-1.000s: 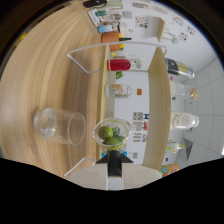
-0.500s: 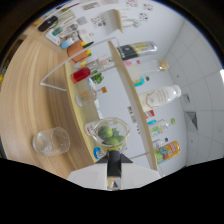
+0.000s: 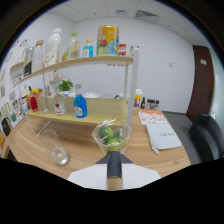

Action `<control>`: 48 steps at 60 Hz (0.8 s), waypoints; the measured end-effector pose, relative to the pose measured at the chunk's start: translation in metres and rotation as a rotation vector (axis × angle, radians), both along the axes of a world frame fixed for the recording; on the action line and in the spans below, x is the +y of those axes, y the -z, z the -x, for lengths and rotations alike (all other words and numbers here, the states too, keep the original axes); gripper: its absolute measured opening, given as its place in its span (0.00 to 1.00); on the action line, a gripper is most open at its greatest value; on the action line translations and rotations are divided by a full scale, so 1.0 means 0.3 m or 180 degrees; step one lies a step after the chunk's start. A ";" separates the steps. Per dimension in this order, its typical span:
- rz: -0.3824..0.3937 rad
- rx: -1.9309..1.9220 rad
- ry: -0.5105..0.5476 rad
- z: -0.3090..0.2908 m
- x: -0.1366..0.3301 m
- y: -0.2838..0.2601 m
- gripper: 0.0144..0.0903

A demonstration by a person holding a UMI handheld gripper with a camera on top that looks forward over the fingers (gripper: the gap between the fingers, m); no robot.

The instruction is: Make me a cup of Mojito.

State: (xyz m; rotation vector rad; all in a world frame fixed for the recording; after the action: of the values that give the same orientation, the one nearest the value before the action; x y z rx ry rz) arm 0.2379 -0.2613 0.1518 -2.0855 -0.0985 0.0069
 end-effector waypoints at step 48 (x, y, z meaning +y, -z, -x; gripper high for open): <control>0.0893 0.0304 0.0152 -0.114 -0.057 0.504 0.49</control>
State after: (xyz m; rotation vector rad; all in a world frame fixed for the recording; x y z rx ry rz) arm 0.2722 -0.2783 0.0008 -2.3633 0.0117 0.0962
